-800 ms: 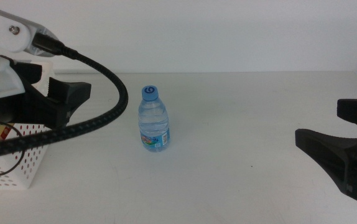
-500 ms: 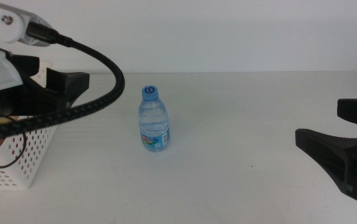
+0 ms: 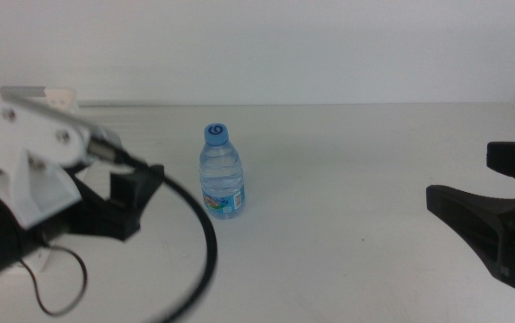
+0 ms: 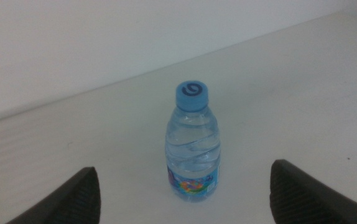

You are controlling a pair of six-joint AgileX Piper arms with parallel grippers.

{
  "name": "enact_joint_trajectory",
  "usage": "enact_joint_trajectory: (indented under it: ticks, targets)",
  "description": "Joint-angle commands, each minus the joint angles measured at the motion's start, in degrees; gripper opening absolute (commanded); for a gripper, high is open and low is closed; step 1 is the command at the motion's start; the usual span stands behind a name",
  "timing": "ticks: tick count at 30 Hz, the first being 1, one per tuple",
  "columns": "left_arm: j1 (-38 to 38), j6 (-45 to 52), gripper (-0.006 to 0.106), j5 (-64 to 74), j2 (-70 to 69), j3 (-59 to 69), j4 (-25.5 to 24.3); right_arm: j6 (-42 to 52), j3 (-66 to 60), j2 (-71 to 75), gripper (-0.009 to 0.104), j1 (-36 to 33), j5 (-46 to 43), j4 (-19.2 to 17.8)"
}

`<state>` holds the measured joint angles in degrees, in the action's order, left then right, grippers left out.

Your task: Use arms to grab the bottles and put them into the dustbin to the left of the table.

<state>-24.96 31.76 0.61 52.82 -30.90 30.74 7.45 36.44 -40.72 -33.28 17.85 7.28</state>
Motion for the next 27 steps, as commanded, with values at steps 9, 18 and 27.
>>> enact_joint_trajectory:
  ticks: [9,18,27]
  targets:
    - [-9.8,-3.8,0.089,-23.8,-0.5,8.7,1.8,0.5,1.8,0.0,0.07,-0.2,-4.3,-0.4]
    - [-9.8,-3.8,0.089,-24.7,-0.5,9.4,1.2,0.5,1.8,0.0,0.07,-0.2,-4.3,-0.4]
    - [-9.8,-21.7,0.089,-37.1,0.8,17.2,-16.6,0.5,1.8,0.0,0.07,-0.2,-4.3,-0.4]
